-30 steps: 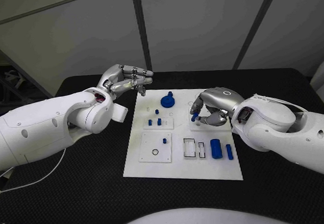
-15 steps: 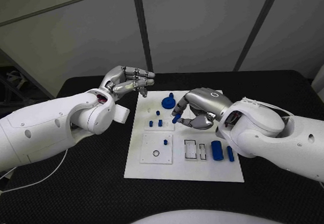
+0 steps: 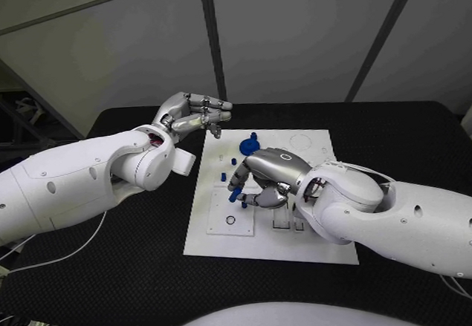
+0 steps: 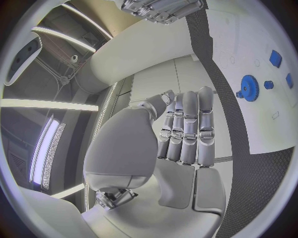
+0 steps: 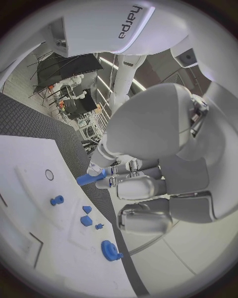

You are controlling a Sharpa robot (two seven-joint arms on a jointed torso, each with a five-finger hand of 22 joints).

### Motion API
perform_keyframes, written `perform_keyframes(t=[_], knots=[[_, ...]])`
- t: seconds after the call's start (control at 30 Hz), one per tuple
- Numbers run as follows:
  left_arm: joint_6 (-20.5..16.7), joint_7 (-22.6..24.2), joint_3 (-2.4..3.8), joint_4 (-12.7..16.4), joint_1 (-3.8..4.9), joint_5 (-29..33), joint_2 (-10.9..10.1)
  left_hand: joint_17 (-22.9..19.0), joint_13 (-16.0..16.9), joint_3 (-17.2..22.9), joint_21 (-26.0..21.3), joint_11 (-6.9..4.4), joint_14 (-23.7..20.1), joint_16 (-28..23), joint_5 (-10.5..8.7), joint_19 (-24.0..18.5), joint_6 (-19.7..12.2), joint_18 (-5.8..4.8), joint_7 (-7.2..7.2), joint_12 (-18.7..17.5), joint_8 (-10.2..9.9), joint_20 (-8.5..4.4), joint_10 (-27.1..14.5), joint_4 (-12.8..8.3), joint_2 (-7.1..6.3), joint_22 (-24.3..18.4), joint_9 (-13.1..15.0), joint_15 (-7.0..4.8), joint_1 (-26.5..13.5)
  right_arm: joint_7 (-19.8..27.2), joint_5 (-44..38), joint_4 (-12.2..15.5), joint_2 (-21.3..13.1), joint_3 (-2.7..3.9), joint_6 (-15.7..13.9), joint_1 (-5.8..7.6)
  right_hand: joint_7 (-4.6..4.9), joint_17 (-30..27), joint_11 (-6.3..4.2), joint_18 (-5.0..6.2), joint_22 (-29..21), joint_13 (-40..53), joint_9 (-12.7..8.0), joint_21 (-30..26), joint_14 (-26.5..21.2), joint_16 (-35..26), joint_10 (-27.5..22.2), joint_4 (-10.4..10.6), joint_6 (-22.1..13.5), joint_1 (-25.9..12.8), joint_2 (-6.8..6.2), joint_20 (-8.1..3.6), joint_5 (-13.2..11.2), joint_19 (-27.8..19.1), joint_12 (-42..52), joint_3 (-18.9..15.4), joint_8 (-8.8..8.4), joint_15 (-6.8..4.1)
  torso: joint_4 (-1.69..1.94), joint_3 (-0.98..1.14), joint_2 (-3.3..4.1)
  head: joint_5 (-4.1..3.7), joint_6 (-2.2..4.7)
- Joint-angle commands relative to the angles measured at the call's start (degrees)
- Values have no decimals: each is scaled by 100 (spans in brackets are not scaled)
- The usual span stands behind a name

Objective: Assemble the parts on the task board

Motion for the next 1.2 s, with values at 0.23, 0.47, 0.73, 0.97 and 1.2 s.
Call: perform_keyframes(t=[0.23, 0.47, 0.73, 0.97, 1.2], knots=[[52, 60, 4, -13, 8, 43, 26, -9, 9, -35, -38, -8, -17, -21, 6, -19, -25, -103, 0, 39, 35, 15, -41, -7, 36, -9, -8, 32, -3, 193, 205, -135, 169, -115, 280, -72, 15, -6, 8, -57, 391, 8, 4, 26, 106, 16, 28, -38, 11, -16, 46, 19, 43, 28, -17, -8, 21, -30, -2, 5, -5, 50, -50], [58, 62, 5, -19, 8, 43, 43, -9, 9, -35, -38, -8, -17, -21, 6, -19, -25, -103, 0, 39, 35, 15, -41, -7, 36, -9, -8, 32, -3, 215, 211, -235, 254, -155, 391, -118, 16, 0, 9, -57, 392, 9, 3, 27, 107, 20, 26, -38, 8, -17, 47, 19, 45, 29, -20, -8, 19, -29, 0, 4, -5, 61, -69], [60, 64, 5, -23, 8, 43, 49, -9, 9, -35, -38, -8, -17, -21, 6, -19, -25, -103, 0, 39, 35, 15, -41, -7, 36, -9, -8, 32, -3, 206, 179, -301, 299, -171, 544, -149, 17, 0, 10, -57, 394, 9, 3, 28, 107, 21, 27, -38, 8, -16, 52, 20, 49, 29, -23, -7, 18, -29, -4, 3, -8, 76, -89], [60, 62, 5, -21, 8, 43, 43, -9, 14, -39, -40, -5, -20, -18, 5, -19, -34, -104, 4, 52, 37, 17, -55, -9, 41, -10, -7, 35, -1, 162, 106, -335, 315, -175, 737, -155, 17, 7, 10, -57, 395, 9, 3, 29, 108, 25, 26, -38, 7, -16, 54, 20, 52, 30, -25, -6, 17, -28, -4, 3, -5, 87, -96], [60, 61, 5, -19, 8, 43, 45, -9, 14, -39, -40, -5, -20, -18, 5, -19, -34, -104, 4, 52, 37, 17, -55, -9, 41, -10, -7, 35, -1, 88, 50, -394, 347, -176, 798, -155, 18, 8, 11, -56, 391, 10, 3, 26, 107, 27, 25, -39, 5, -14, 58, 21, 57, 26, -28, -6, 16, -27, -5, 2, -5, 90, -108]])
